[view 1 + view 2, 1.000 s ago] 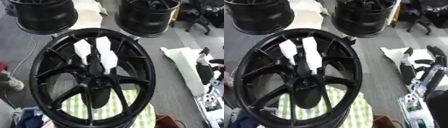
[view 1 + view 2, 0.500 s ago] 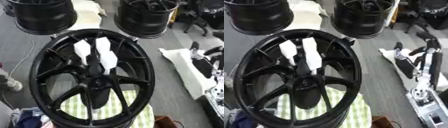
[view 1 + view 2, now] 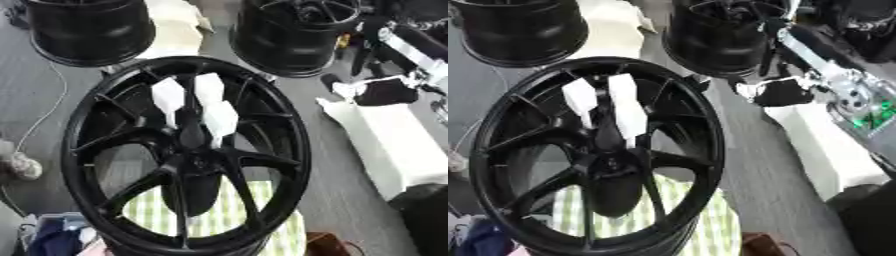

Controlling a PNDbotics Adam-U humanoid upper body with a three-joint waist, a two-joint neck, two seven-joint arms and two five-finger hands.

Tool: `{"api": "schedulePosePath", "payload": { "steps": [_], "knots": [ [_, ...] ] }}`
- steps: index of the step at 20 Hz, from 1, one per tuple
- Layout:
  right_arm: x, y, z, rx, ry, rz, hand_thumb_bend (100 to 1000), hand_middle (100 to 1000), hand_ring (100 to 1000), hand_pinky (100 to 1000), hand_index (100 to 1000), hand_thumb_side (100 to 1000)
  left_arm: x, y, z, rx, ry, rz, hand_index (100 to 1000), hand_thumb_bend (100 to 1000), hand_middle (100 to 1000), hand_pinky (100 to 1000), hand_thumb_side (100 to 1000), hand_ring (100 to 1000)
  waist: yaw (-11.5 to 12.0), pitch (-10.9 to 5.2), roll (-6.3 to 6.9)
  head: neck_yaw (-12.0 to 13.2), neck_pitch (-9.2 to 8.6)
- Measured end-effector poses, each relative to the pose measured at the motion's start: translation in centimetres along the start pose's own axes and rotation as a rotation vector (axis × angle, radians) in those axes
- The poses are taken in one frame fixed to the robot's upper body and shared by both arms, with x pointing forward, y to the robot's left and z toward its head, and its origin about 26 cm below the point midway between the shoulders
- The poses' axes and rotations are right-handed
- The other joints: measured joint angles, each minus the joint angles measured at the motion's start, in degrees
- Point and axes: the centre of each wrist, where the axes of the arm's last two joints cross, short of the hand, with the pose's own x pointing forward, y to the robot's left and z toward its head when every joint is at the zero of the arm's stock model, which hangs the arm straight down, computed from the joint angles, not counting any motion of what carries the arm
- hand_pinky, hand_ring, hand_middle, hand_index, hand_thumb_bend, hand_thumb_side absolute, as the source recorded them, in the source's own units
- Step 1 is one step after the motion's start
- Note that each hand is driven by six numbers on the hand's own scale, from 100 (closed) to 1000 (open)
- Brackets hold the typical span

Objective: Pull the pin out of the wheel hub.

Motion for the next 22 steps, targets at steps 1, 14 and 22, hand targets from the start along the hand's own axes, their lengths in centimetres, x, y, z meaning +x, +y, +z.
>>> {"api": "schedulePosePath", "payload": {
  "steps": [1, 14, 22],
  "knots": [
    [0.6, -0.1, -0.4, 0.058, -0.012, 0.004, 354, 863, 500, 334, 864, 251, 0.0, 0.0, 0.0, -0.003, -0.001, 0.0, 874, 100, 638, 608, 716, 699, 0.3, 0.0, -0.07, -0.3, 0.01],
    [5.6, 0.1, -3.2, 0.368, -0.12, 0.049, 409, 921, 513, 423, 896, 216, -0.1, -0.1, -0.1, -0.024, 0.005, -0.005, 875, 100, 638, 607, 718, 698, 1.8, -0.06, -0.56, -2.1, 0.53],
    [6.6, 1.0, -3.9, 0.406, -0.048, 0.111, 406, 935, 531, 497, 909, 209, -0.1, -0.1, -0.2, -0.025, 0.005, -0.003, 874, 100, 637, 606, 719, 697, 2.3, -0.06, -0.31, -2.5, 0.52]
  ]
}}
